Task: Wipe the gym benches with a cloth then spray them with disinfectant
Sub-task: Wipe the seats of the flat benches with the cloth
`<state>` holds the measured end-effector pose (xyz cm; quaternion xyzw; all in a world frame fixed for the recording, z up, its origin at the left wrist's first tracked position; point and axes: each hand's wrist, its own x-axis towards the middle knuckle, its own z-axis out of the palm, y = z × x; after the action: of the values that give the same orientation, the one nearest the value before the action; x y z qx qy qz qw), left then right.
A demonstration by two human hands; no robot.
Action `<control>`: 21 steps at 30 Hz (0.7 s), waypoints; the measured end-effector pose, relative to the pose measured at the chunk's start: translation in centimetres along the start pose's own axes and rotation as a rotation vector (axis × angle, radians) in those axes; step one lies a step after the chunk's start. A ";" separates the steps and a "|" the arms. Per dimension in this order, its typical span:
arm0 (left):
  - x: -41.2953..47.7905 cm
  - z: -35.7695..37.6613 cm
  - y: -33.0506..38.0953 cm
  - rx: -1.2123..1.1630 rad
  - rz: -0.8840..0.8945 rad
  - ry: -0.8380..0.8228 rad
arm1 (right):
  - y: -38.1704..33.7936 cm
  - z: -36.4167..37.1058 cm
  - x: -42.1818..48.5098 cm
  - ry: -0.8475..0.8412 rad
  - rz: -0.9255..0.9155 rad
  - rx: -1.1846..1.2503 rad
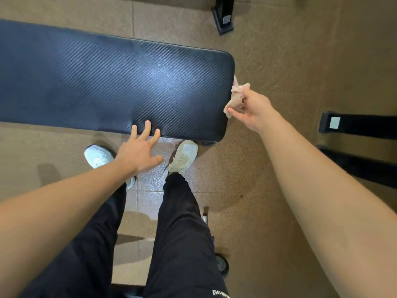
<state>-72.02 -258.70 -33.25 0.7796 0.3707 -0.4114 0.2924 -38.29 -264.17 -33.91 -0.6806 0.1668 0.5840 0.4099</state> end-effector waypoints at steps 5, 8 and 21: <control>-0.1 -0.8 -0.2 -0.021 0.003 -0.034 | -2.2 2.6 -0.5 -0.015 -0.166 0.165; -0.2 -1.7 -0.8 -0.096 0.023 -0.068 | -3.6 5.2 -2.7 -0.175 -0.198 0.190; -15.0 -10.3 -5.4 -1.130 -0.016 0.524 | 1.4 17.0 -23.3 -0.366 -0.276 -0.343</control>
<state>-77.85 -252.91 -16.13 0.5766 0.5965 0.0511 0.5559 -56.60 -258.14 -12.41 -0.6394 -0.1053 0.6556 0.3877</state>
